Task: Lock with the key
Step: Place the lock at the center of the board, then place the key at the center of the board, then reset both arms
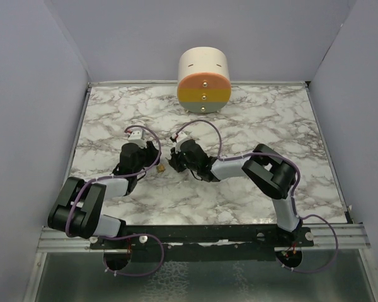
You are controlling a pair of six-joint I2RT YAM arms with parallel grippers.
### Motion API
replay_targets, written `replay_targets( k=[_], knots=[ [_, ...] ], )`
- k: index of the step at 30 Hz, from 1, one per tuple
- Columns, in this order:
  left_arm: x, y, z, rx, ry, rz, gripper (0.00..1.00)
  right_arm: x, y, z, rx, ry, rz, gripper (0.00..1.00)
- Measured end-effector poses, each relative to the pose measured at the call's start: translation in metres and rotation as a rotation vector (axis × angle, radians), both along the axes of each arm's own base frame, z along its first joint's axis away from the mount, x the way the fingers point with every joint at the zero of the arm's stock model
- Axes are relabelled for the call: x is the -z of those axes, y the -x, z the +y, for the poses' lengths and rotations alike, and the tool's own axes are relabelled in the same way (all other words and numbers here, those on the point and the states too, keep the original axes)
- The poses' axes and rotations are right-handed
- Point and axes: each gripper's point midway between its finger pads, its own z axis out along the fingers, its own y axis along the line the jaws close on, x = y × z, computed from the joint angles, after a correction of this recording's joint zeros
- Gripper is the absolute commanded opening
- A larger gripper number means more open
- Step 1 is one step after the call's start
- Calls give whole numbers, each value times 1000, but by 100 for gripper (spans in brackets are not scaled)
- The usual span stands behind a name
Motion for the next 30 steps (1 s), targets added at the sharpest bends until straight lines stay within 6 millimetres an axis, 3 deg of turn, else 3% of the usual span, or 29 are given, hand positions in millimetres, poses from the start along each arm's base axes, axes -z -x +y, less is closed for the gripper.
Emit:
replay_targets(
  k=[5, 7, 8, 14, 17, 25, 29, 30],
  knots=[
    [-14, -3, -1, 0, 11, -35, 65, -5, -3, 11, -22, -17, -1, 12],
    [-23, -3, -1, -1, 17, -59, 96, -8, -3, 14, -31, -25, -3, 15],
    [-29, -3, 0, -1, 17, -75, 99, -10, -3, 15, -35, -29, -3, 15],
    [-55, -1, 4, -21, 26, -134, 99, -11, -1, 14, -42, -30, -3, 16],
    [-65, 2, 8, -38, 21, -152, 99, -21, -1, 12, -48, -32, -20, 17],
    [-86, 6, 26, -113, -18, -183, 99, -71, -9, 6, -31, -57, -118, 19],
    [-94, 8, 39, -166, -51, -192, 99, -106, -15, -17, 10, -80, -177, 21],
    [-97, 8, 42, -179, -62, -194, 99, -118, -20, -32, 34, -95, -194, 21]
  ],
)
